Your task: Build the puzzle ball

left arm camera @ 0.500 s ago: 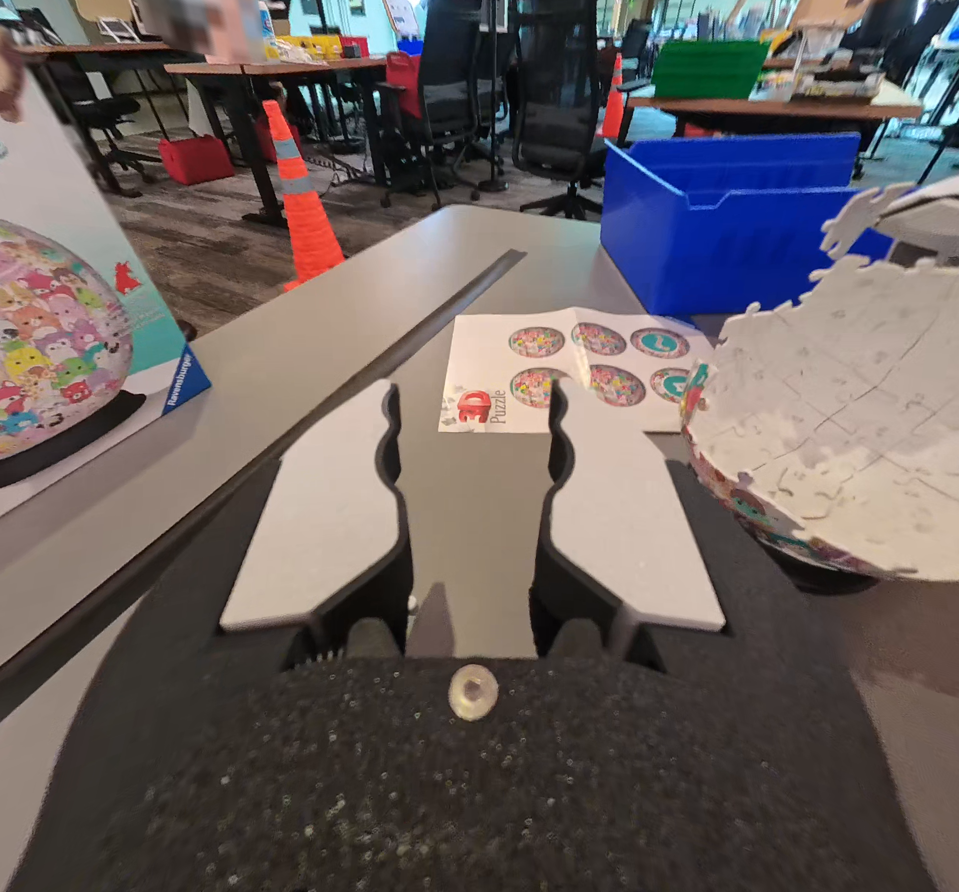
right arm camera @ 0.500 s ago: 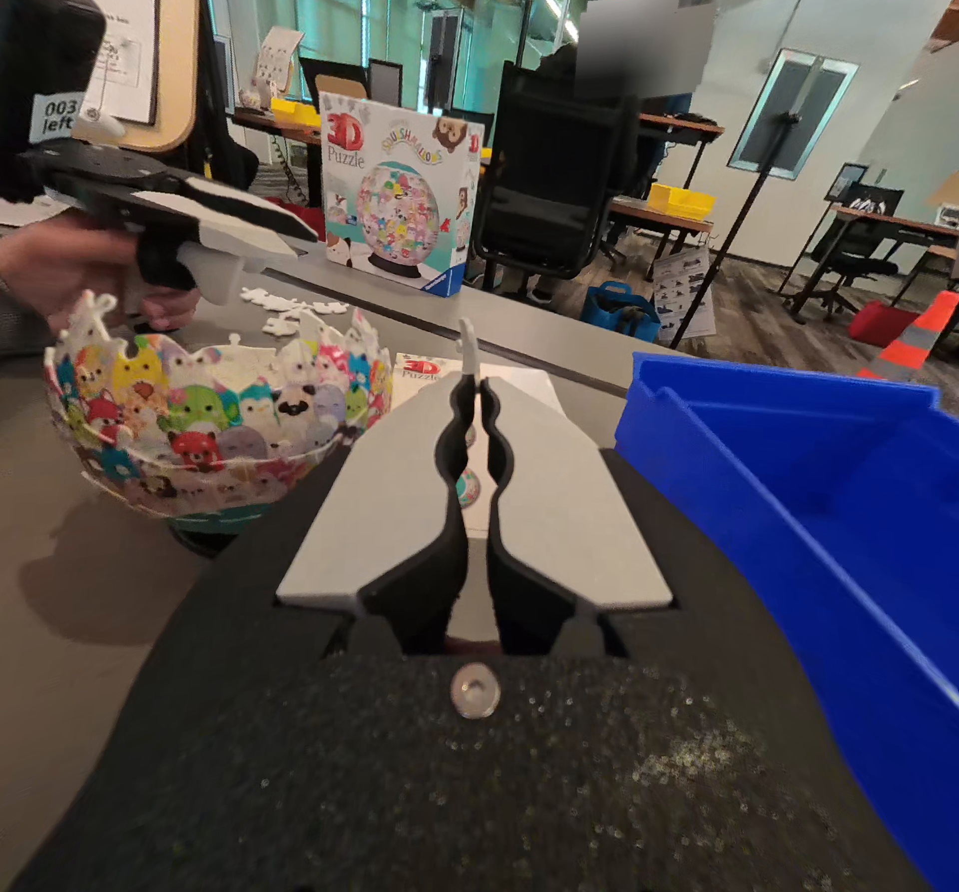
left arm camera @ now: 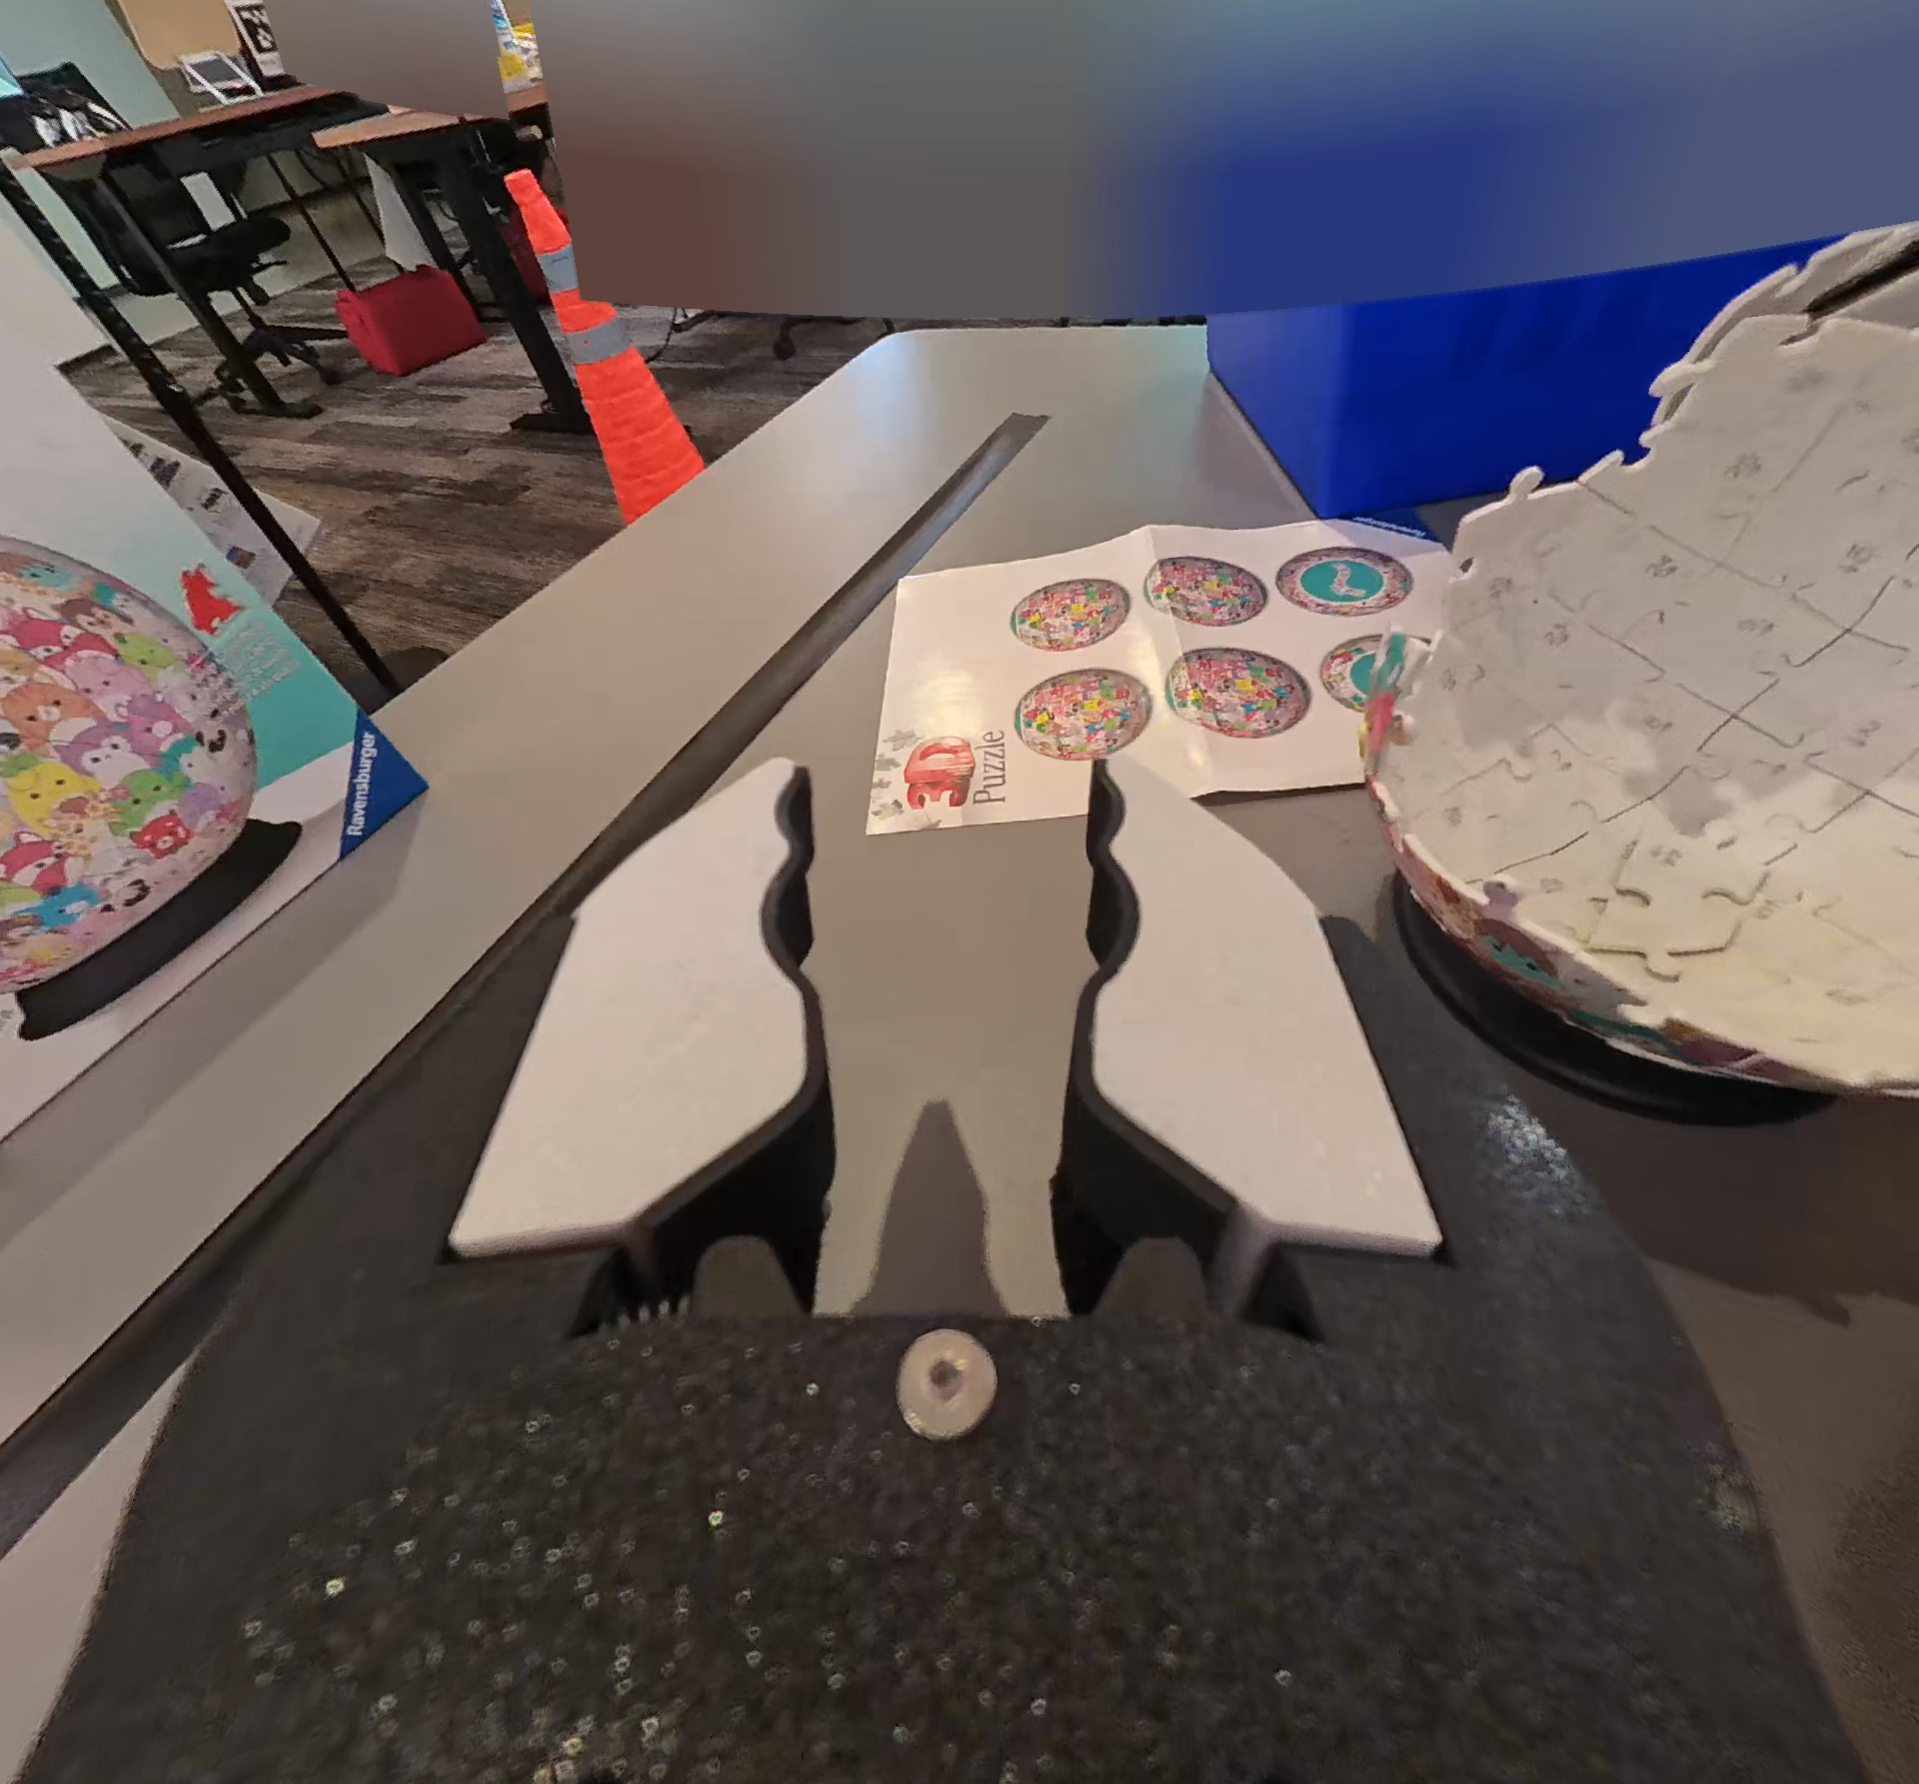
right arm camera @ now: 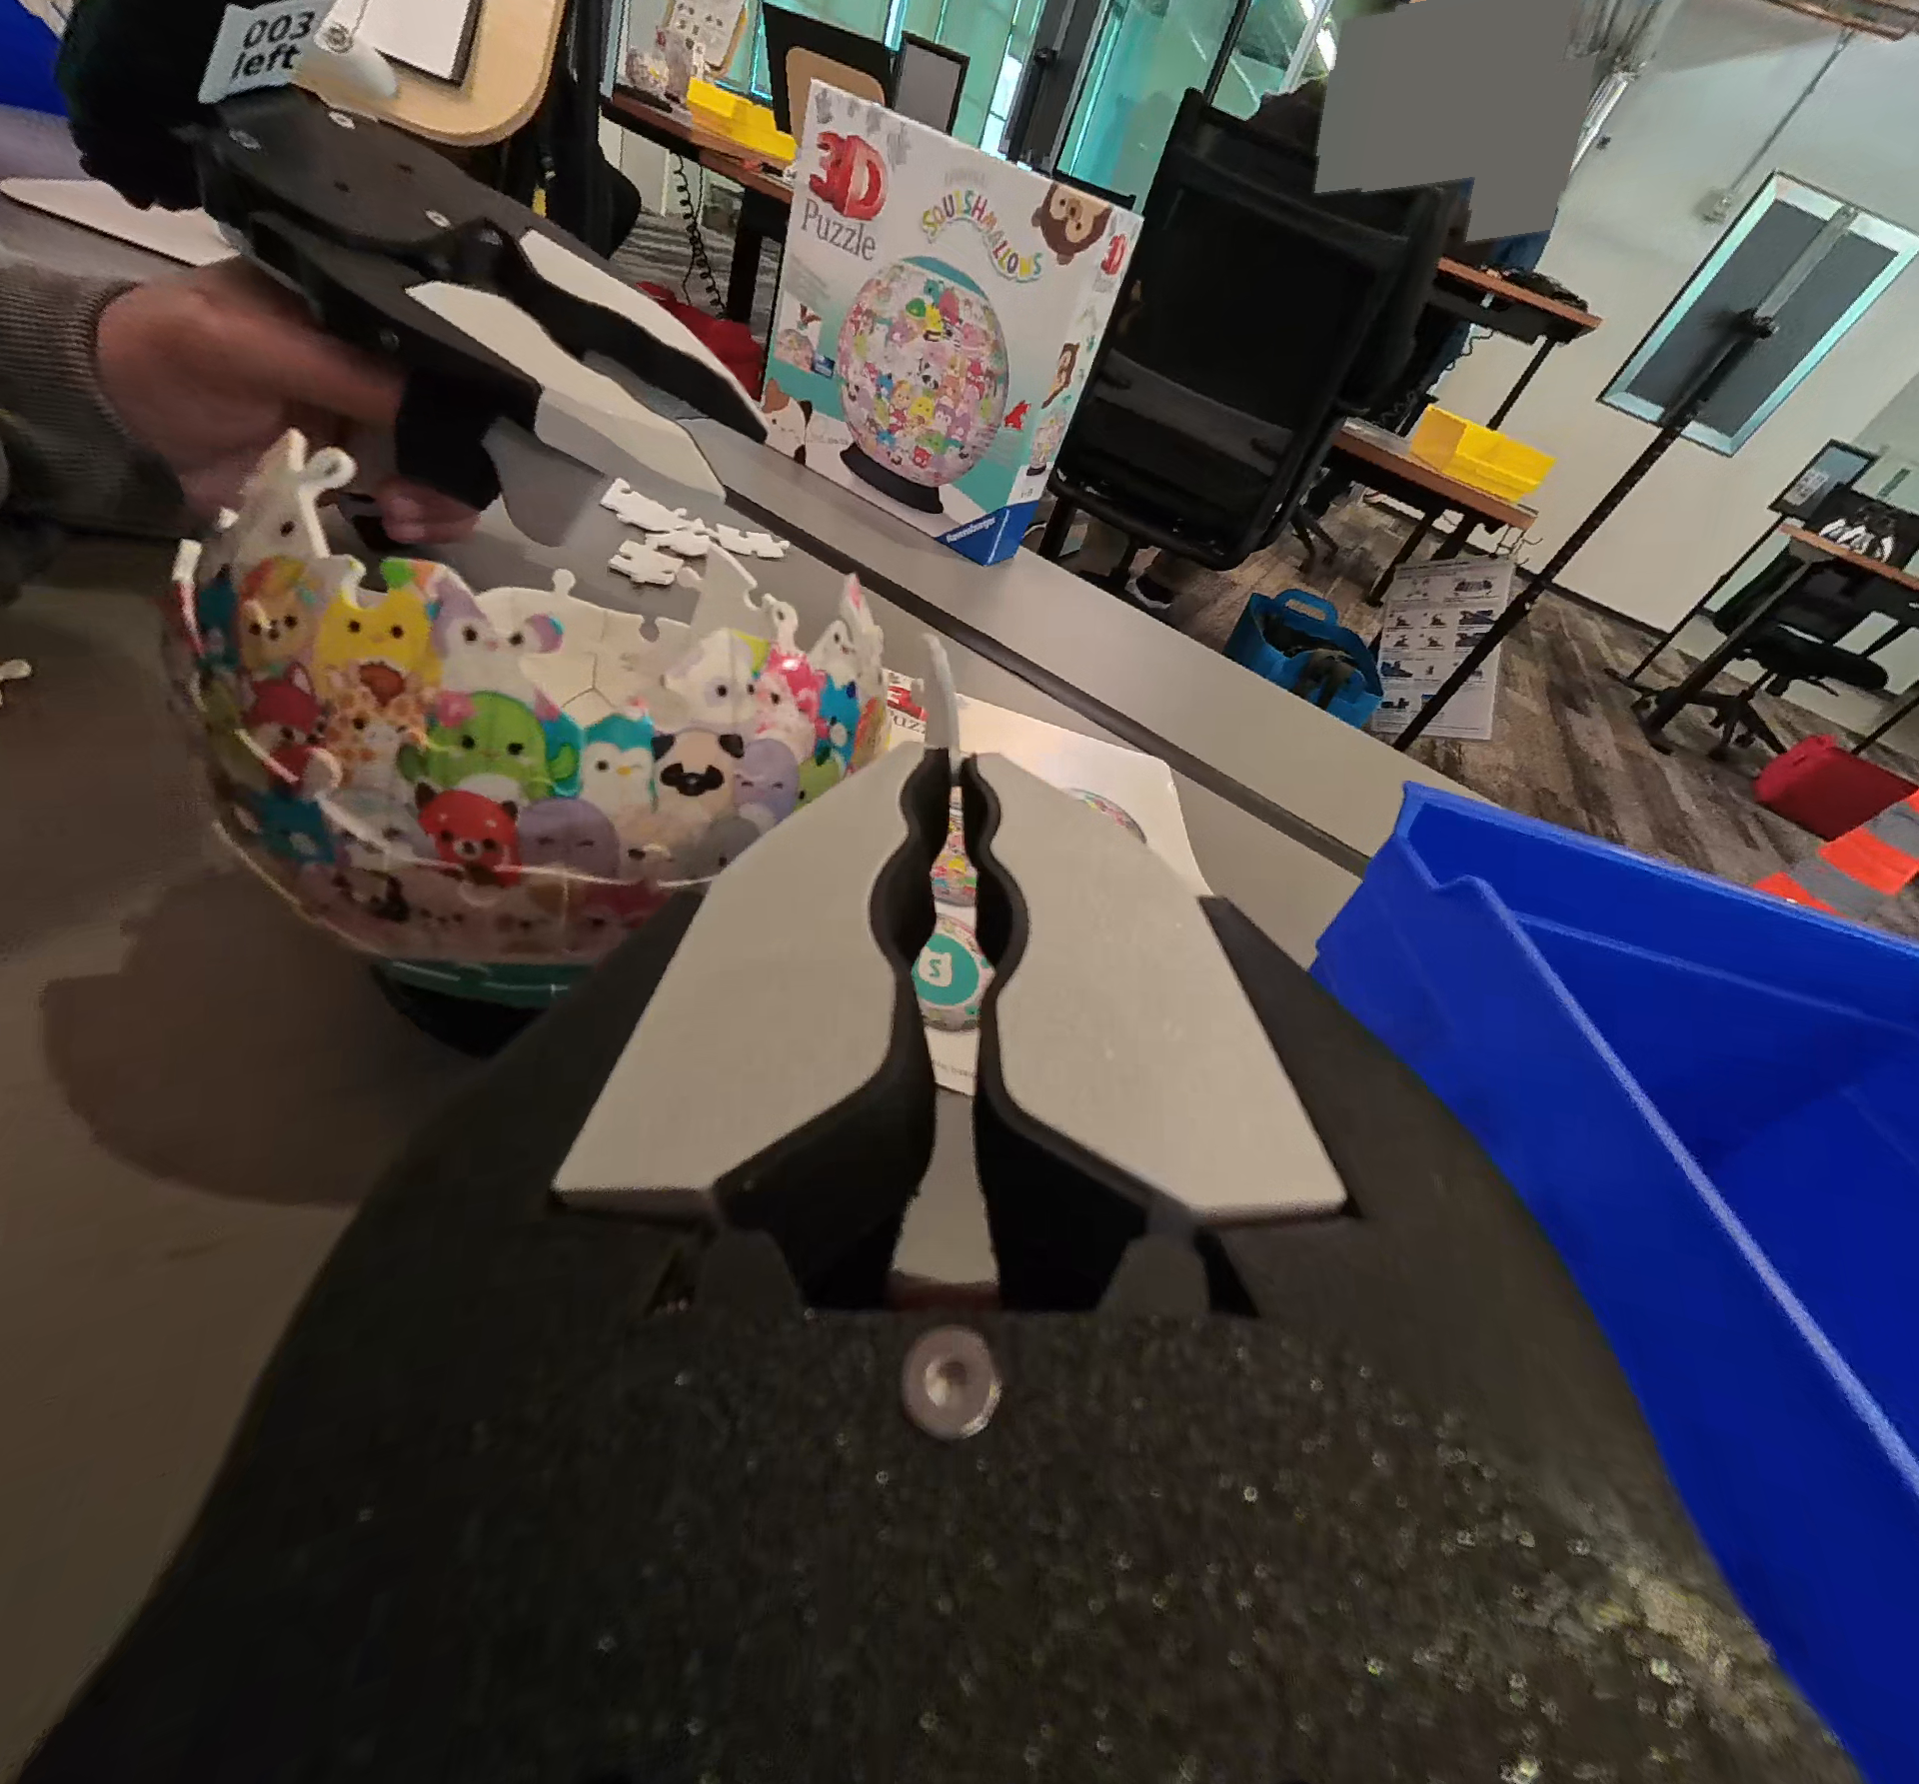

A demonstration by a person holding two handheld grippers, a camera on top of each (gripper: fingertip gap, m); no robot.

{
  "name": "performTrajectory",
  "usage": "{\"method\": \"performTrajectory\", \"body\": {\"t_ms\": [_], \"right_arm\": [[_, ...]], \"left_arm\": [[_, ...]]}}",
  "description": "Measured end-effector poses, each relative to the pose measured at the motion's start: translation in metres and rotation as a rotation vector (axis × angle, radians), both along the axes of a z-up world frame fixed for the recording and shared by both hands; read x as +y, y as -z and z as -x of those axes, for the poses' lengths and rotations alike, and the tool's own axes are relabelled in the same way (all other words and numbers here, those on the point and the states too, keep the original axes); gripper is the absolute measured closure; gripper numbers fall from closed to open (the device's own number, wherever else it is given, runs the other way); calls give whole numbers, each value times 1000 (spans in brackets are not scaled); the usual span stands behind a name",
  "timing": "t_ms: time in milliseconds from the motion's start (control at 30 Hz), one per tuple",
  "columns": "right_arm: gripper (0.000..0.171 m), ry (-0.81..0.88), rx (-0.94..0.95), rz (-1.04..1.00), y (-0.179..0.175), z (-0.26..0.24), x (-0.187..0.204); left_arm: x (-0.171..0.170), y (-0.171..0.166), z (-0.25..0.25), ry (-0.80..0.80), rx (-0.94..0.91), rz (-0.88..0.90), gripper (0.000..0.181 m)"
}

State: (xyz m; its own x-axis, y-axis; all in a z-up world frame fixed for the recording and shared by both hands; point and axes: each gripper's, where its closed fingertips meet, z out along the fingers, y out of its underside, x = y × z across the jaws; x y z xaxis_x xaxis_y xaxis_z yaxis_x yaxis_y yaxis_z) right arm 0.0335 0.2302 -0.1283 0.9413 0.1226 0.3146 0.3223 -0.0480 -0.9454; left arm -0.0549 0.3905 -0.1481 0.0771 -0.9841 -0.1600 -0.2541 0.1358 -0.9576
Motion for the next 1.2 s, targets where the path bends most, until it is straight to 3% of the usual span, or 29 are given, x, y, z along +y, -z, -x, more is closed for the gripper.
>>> {"method": "performTrajectory", "body": {"t_ms": [633, 733, 833, 933, 1000, 1100, 1200], "right_arm": [[169, -15, 87, -44, -9, -1, -5], [169, -16, 101, -48, -25, -2, -1], [169, -80, 12, 109, -53, 10, 16], [169, -233, -11, 610, -23, 27, 35], [170, -235, -50, 666, -28, 22, 60], [170, -414, -55, 818, -30, 46, 76], [170, -476, -260, 967, -20, 50, 77]], "left_arm": [[-1, 3, -1, -15, 22, -42, 136], [-3, 5, -2, -19, 35, -72, 136], [-3, 4, 0, -27, 31, -89, 136], [-5, 3, 1, -21, 19, -67, 136], [-6, 3, 1, -13, 19, -49, 136], [-5, 4, -1, -12, 26, -38, 140], [-4, 3, -8, -6, 24, -36, 144]]}}
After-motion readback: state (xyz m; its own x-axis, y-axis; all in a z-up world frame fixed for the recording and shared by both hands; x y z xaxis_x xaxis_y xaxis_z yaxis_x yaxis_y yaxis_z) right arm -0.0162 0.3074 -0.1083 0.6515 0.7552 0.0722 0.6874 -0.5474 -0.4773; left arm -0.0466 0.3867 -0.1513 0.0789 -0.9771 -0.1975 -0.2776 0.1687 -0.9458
